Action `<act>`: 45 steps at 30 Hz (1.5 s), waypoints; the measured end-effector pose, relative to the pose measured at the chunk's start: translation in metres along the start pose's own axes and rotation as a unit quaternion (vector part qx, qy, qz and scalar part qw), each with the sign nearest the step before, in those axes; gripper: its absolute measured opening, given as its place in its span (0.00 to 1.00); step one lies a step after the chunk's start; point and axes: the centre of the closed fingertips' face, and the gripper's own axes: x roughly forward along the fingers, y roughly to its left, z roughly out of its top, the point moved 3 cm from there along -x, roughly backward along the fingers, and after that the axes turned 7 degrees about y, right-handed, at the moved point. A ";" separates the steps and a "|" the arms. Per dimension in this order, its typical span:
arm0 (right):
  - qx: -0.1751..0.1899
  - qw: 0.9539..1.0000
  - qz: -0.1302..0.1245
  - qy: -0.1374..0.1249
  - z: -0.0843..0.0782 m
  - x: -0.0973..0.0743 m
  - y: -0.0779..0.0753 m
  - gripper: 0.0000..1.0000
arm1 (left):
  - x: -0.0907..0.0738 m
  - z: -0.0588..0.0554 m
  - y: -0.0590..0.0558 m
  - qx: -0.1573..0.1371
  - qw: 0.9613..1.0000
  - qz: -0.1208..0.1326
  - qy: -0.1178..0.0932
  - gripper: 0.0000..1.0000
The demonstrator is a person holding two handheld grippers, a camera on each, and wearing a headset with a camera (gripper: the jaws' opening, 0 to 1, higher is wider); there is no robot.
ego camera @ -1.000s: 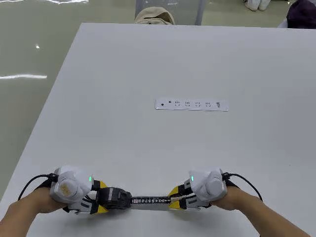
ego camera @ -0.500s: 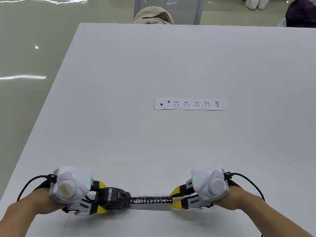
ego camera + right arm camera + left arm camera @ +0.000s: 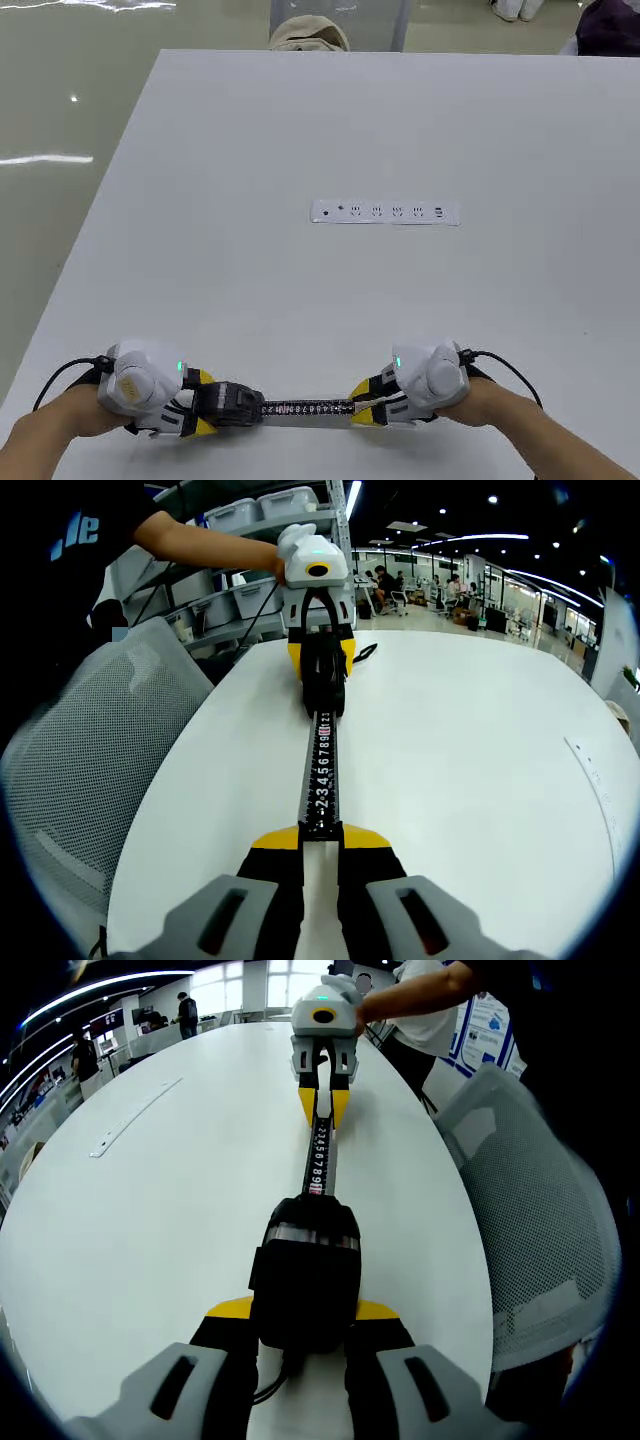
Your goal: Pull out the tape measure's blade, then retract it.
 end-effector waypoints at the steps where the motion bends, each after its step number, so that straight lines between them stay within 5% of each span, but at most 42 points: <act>1: 0.000 1.000 0.000 0.000 0.000 0.000 0.000 0.09 | 0.000 0.000 0.000 0.000 1.000 0.000 0.000 0.29; 45: 0.010 1.000 -0.010 0.014 -0.026 -0.021 0.002 0.09 | 0.001 0.002 0.000 0.003 1.000 -0.004 0.008 0.29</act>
